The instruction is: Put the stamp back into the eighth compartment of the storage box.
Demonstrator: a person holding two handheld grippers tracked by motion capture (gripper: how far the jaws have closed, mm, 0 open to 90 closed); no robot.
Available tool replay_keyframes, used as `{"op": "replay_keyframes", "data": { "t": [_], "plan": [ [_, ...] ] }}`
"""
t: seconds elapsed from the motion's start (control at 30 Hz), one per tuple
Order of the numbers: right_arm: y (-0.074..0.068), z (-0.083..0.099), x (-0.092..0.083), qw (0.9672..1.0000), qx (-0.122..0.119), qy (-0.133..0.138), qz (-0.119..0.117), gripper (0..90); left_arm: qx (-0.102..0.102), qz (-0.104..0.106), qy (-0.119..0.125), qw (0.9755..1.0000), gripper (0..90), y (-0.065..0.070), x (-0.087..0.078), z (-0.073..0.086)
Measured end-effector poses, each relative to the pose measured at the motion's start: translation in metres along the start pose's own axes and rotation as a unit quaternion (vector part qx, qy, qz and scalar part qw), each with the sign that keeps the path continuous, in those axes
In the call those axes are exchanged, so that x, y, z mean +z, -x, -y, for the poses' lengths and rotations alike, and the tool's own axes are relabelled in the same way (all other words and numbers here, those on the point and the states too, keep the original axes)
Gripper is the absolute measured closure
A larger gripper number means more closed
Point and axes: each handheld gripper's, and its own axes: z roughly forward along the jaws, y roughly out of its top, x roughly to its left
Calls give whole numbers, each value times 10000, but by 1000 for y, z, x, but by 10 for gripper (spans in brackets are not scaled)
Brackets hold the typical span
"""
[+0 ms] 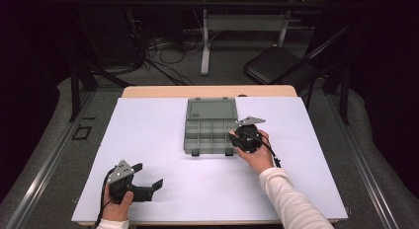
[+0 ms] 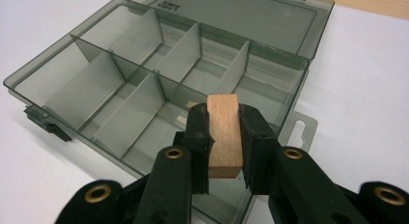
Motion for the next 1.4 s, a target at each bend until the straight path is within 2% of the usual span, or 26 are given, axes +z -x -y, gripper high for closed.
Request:
{"op": "replay_keyframes", "data": {
  "t": [0.37, 0.77, 1.4],
  "plan": [
    [5, 7, 7, 9998, -3, -192, -8, 758, -25, 12, 14, 10000, 5, 0, 0, 0],
    [3, 11, 14, 9994, -92, -321, 12, 758, -26, 19, 14, 10000, 5, 0, 0, 0],
    [1, 13, 18, 9992, -145, -370, 30, 757, -37, 22, 24, 10000, 5, -1, 0, 0]
  ]
}}
